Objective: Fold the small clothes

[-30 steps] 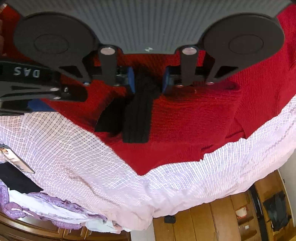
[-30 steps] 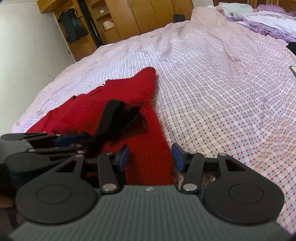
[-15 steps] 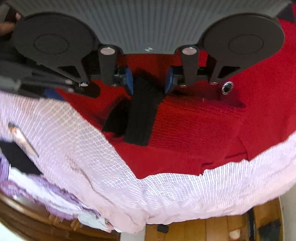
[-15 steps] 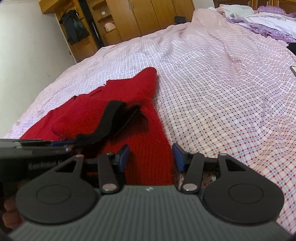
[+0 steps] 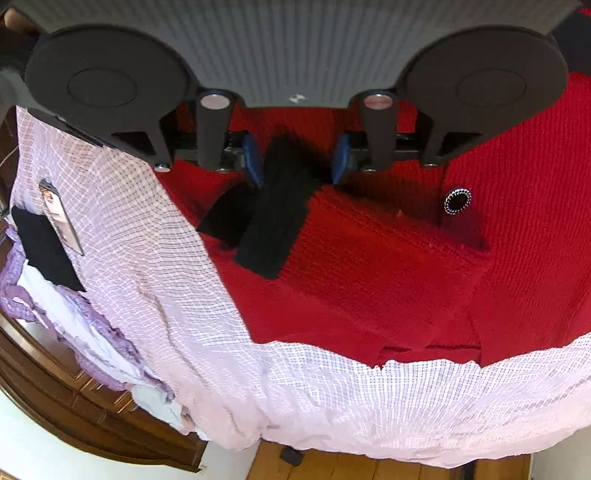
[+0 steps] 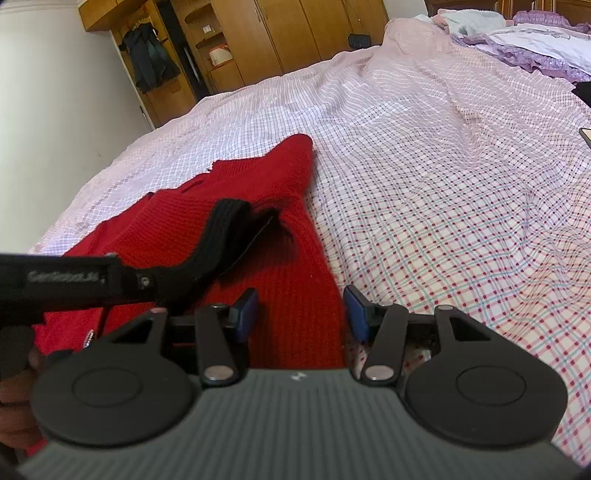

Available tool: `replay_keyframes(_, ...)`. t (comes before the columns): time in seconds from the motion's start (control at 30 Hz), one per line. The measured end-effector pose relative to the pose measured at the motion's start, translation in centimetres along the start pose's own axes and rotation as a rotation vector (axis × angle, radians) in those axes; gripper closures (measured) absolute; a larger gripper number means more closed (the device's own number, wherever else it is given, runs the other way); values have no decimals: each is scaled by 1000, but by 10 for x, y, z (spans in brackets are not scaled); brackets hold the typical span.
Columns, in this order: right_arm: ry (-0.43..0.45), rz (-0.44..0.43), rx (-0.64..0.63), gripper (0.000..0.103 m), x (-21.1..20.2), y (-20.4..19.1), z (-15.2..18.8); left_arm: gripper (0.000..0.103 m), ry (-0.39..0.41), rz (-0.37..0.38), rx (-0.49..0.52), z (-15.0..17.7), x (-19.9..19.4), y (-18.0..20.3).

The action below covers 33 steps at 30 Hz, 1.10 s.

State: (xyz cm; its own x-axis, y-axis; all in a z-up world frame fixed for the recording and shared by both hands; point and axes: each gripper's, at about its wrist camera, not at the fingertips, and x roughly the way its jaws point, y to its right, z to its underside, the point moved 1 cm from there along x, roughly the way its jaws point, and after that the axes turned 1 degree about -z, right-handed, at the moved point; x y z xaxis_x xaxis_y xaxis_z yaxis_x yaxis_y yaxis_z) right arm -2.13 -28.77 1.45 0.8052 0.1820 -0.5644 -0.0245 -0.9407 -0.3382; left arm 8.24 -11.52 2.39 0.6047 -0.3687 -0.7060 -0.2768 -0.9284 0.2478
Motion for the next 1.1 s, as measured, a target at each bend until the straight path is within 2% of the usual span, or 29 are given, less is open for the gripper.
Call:
replay_keyframes(0.1, 1, -1, 0, 49, 0, 0, 0, 58, 0, 13, -30, -3, 3, 1)
replay_keyframes(0.2, 1, -1, 3, 49, 0, 0, 1, 61, 24, -3, 5, -3, 2, 6)
replay_keyframes(0.23, 0, 0, 1, 49, 1, 0, 1, 76, 32, -22, 25, -3, 2, 7)
replay_keyframes(0.27, 0, 2, -1, 49, 1, -1, 1, 85, 42, -41, 35, -3, 1, 7)
replay_keyframes(0.3, 0, 3, -4, 49, 1, -1, 1, 85, 52, -49, 36, -3, -1, 6)
replay_keyframes(0.47, -1, 3, -6, 49, 2, -1, 1, 88, 148, 30, -93, -15, -31, -12)
replay_keyframes(0.6, -1, 18, -32, 49, 3, -4, 3, 88, 261, 18, -190, -29, -64, -28)
replay_keyframes(0.67, -1, 26, -44, 49, 4, -6, 3, 88, 314, -16, -263, -35, -79, -42)
replay_keyframes(0.77, -1, 30, -50, 49, 4, -6, 4, 88, 377, -125, -348, -39, -92, -69)
replay_keyframes(0.9, -1, 38, -60, 49, 4, -8, 5, 88, 370, -205, -486, -39, -94, -114)
replay_keyframes(0.97, -2, 43, -68, 49, 5, -9, 5, 87, 354, -250, -512, -38, -92, -129)
replay_keyframes(1.1, -3, 54, -82, 49, 5, -11, 6, 87, 301, -266, -561, -30, -88, -158)
